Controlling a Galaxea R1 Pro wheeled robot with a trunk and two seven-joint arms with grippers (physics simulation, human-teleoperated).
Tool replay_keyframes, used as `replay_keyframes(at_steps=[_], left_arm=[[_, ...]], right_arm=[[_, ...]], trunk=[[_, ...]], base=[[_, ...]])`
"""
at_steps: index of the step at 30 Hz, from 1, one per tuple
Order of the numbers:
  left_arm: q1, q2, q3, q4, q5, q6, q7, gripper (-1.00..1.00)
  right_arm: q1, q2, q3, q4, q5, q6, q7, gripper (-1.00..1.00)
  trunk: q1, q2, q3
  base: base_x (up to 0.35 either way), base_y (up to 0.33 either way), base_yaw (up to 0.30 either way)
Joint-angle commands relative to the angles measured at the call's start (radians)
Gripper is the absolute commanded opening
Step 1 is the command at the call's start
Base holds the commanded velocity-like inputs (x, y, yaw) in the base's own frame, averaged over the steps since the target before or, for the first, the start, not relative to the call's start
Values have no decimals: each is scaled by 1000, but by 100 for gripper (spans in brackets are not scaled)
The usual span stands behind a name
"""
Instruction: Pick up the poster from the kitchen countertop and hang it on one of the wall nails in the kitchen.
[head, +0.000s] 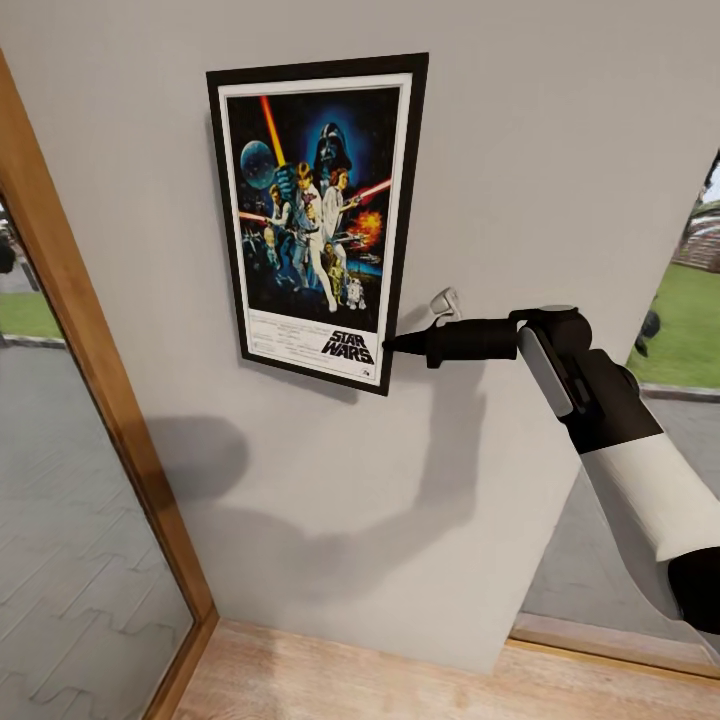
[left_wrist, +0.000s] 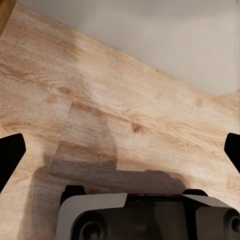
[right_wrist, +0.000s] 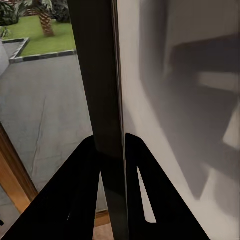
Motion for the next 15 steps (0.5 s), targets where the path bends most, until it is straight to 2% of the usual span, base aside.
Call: replay_keyframes(at_steps=[1,15], left_arm=[[0,0,0,-1,10,10,-3,100],[0,0,0,-1,9,10,-3,100]], right_arm=[[-1,-1,2,0,-7,6,0,-100],[-1,-1,2,0,-7,6,0,-100]], trunk=[[1,-2,-2],[1,-2,-2]], base=[[11,0,0],[2,0,0]])
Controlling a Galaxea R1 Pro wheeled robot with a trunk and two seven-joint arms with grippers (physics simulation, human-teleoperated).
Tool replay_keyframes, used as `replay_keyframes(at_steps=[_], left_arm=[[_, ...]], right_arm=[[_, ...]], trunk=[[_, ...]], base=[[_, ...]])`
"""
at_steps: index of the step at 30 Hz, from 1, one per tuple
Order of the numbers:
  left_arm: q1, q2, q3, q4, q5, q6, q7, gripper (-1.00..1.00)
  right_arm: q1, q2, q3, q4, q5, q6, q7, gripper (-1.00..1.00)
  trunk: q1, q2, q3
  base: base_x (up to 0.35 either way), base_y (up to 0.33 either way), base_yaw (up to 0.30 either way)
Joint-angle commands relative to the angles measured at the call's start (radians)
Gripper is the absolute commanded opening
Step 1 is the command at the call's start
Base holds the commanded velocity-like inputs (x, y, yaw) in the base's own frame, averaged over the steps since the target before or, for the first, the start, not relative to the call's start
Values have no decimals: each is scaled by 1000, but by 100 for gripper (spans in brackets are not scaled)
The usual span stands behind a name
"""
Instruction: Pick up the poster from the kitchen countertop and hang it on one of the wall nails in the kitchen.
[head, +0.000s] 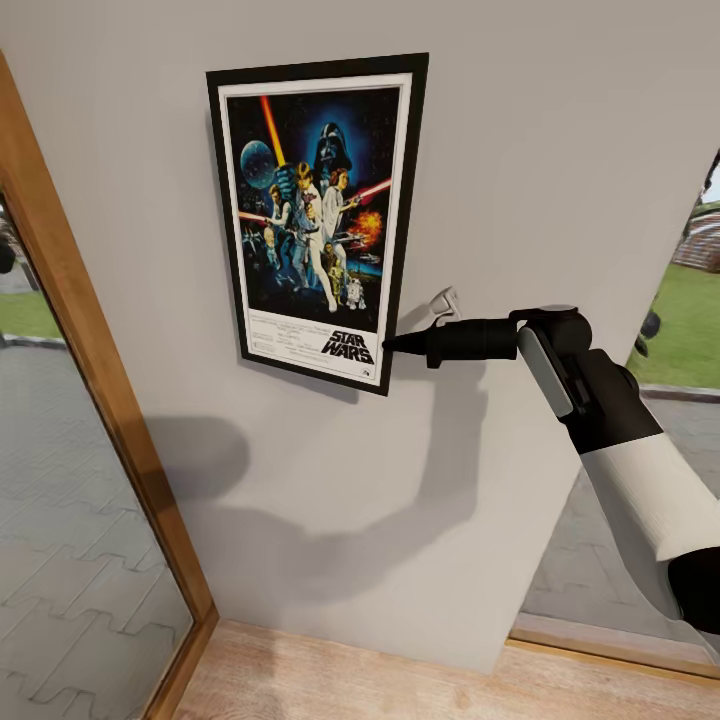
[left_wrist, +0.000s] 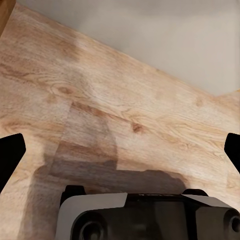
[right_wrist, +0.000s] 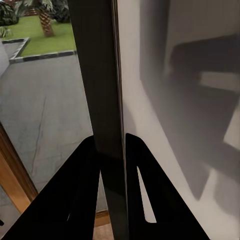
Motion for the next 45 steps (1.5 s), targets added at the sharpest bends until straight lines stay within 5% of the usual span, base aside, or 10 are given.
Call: replay_keyframes(at_steps=[1,45], left_arm=[[0,0,0,-1,10,10,-3,100],[1,-5,2,-7,9,10,-2,100]], right_arm=[[-1,-1,2,0,-6,6,0,-100],[6,-1,-3,1,-11,-16,0,-100]], trunk=[[1,-2,-2],[1,-2,-2]], base=[[0,0,0],[26,0,0]])
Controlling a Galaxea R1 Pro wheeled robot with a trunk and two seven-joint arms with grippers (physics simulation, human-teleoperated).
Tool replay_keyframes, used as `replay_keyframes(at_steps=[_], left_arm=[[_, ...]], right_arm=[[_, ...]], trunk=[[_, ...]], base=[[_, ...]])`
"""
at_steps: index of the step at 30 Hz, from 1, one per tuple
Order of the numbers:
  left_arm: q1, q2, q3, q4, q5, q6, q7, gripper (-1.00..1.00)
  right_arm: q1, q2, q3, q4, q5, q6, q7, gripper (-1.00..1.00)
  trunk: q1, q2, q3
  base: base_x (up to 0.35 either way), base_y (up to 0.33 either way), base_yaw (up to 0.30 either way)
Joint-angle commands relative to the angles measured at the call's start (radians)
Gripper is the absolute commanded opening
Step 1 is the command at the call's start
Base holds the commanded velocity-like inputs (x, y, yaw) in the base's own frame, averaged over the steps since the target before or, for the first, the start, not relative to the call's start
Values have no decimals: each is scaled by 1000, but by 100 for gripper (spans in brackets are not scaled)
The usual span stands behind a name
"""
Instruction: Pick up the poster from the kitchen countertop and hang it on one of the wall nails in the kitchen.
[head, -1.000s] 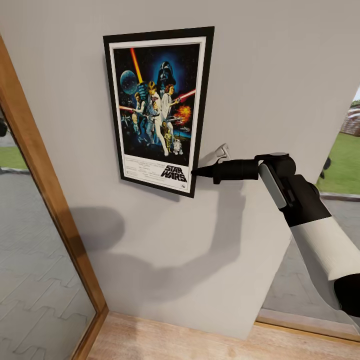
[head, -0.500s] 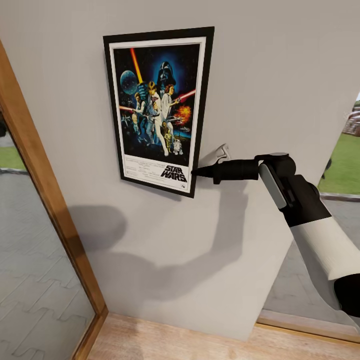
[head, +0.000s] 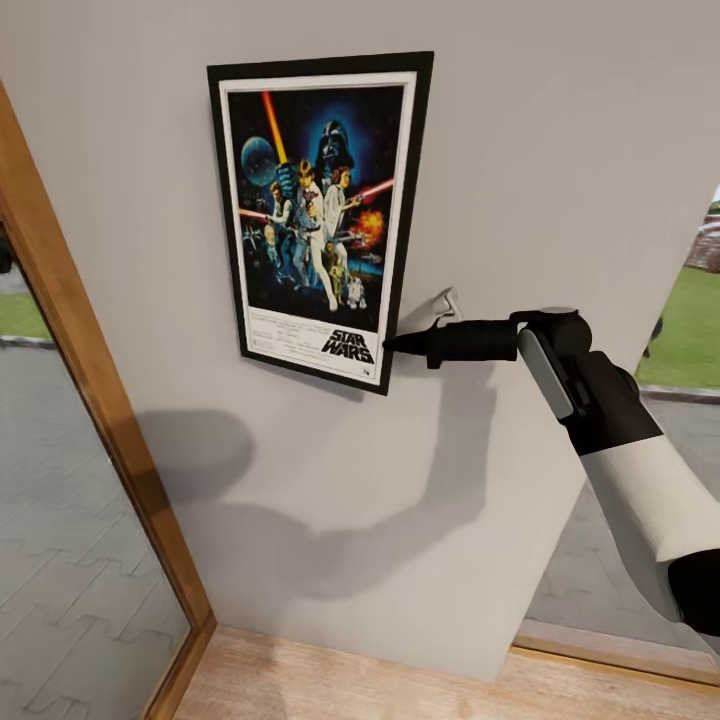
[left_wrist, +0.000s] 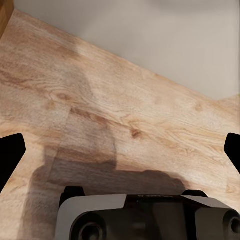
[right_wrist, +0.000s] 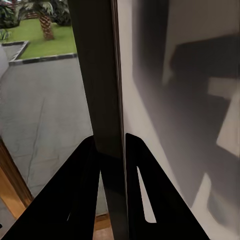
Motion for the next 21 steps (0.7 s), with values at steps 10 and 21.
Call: replay_keyframes(at_steps=[10,21], left_arm=[[0,0,0,-1,10,10,-3,100],[1,2,-3,-2,10,10,-3,100]], right_arm=[[-1,-1,2,0,-6,-5,0,-100],[-2,-1,4,-1,-6,-24,-2,-100]], trunk=[[1,-2,-2],[1,-2,-2]], base=[[0,0,0],[0,0,0]])
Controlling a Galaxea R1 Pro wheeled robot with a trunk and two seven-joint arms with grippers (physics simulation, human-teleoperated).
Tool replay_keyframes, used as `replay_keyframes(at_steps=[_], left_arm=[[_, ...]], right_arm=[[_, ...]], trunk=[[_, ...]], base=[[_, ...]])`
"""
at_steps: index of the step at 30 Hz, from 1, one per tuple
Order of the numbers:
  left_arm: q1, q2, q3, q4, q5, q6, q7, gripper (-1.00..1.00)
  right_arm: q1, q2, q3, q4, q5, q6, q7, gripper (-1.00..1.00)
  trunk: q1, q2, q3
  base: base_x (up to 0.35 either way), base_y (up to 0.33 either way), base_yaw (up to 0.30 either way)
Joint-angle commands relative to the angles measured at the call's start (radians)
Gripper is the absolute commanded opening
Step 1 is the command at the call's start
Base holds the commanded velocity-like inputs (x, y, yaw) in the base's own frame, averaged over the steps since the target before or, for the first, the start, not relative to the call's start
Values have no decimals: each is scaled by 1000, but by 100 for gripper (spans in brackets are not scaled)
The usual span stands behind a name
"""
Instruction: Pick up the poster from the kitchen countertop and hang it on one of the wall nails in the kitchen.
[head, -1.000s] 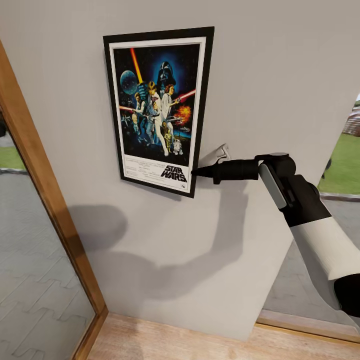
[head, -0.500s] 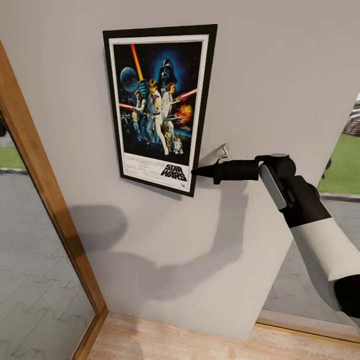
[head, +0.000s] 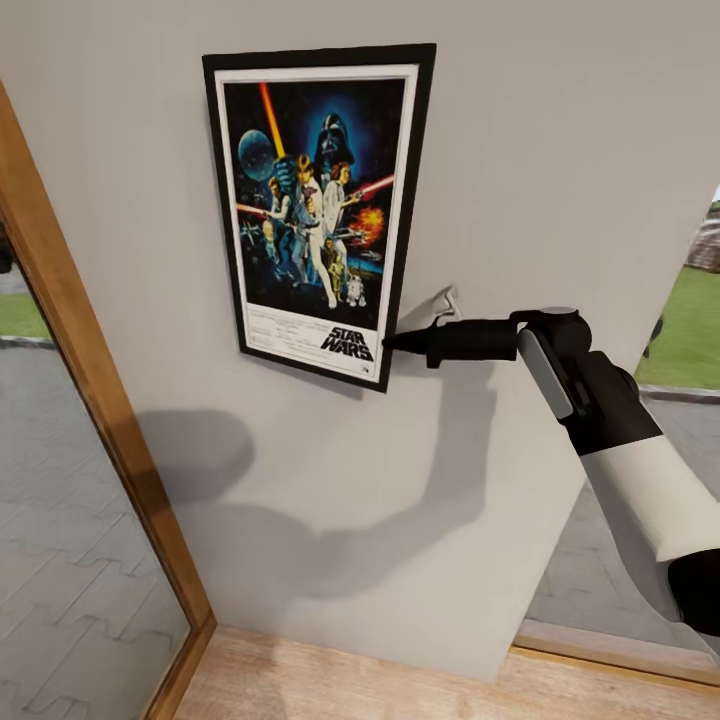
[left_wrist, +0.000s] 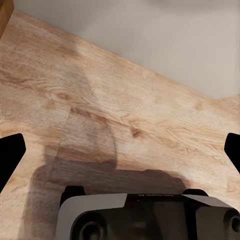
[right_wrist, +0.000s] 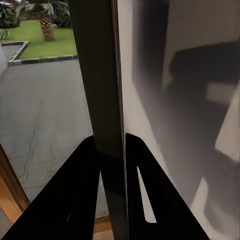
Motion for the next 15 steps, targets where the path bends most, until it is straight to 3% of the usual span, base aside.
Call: replay_keyframes(at_steps=[1,15], left_arm=[[0,0,0,-1,10,10,-3,100],[1,1,-2,-1,10,10,-3,100]], right_arm=[[-1,-1,2,0,-7,0,-1,-100],[-2,-1,4,1,-6,-17,-2,-100]], trunk=[[1,-2,-2],[1,-2,-2]], base=[[0,0,0],[0,0,0]])
